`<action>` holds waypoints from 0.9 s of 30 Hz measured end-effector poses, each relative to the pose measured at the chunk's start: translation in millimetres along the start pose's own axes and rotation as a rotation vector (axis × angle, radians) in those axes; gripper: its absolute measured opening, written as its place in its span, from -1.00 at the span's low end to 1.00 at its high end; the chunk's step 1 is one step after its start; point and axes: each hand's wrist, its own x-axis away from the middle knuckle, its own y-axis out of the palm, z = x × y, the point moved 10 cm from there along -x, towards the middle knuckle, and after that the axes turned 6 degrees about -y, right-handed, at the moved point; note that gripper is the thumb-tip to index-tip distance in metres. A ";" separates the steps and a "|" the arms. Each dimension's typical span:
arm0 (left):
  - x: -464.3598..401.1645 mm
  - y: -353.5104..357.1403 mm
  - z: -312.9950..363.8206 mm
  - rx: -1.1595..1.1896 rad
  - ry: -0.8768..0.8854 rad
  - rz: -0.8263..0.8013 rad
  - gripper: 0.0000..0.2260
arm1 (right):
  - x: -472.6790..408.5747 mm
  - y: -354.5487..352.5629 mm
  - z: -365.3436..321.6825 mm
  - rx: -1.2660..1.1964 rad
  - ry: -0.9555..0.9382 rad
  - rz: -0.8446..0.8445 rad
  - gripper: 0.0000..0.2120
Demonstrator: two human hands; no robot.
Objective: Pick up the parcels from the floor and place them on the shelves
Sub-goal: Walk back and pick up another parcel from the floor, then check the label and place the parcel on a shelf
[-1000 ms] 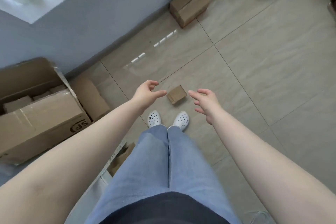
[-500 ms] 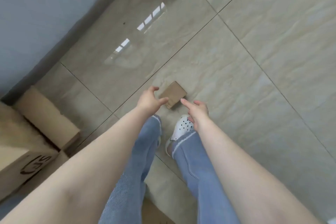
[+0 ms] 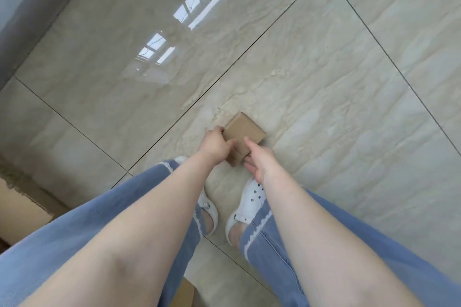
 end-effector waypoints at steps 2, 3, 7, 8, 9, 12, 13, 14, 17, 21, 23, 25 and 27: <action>19.9 -9.7 7.9 0.030 0.010 0.037 -0.50 | 18.2 -3.4 -13.7 -0.012 -0.051 0.026 -0.66; 34.5 -17.9 14.1 0.049 0.023 0.066 -0.52 | 31.3 -6.4 -24.0 -0.024 -0.087 0.049 -0.74; 105.7 -59.6 46.6 0.130 0.103 0.145 -0.55 | 107.1 -17.2 -65.6 -0.135 -0.219 0.114 -0.88; 126.5 -71.4 56.4 0.148 0.123 0.145 -0.55 | 130.6 -20.8 -76.5 -0.156 -0.258 0.128 -0.81; 147.6 -83.6 65.6 0.167 0.138 0.141 -0.57 | 154.9 -24.9 -87.3 -0.162 -0.297 0.143 -0.74; 219.7 -124.4 93.9 0.211 0.191 0.149 -0.61 | 236.7 -39.3 -125.9 -0.202 -0.409 0.163 -0.72; 244.9 -137.3 102.0 0.234 0.204 0.150 -0.59 | 265.1 -43.3 -139.8 -0.217 -0.447 0.158 -0.73; 269.8 -149.7 109.4 0.271 0.217 0.151 -0.56 | 294.5 -46.8 -153.7 -0.233 -0.484 0.152 -0.74; 342.0 -182.3 128.4 0.407 0.236 0.130 -0.53 | 378.5 -57.9 -191.5 -0.236 -0.613 0.132 -0.73; 430.1 -212.6 152.7 0.531 0.302 0.048 -0.50 | 476.0 -73.8 -223.9 -0.225 -0.722 0.068 -0.65; 469.9 -226.9 160.5 0.544 0.336 0.031 -0.41 | 518.9 -79.7 -230.4 -0.246 -0.723 0.009 -0.56; 500.1 -239.5 164.3 0.539 0.353 0.025 -0.37 | 555.6 -81.2 -233.8 -0.257 -0.722 -0.061 -0.47; 525.7 -251.2 166.8 0.527 0.369 0.029 -0.37 | 588.3 -83.4 -235.1 -0.255 -0.742 -0.097 -0.38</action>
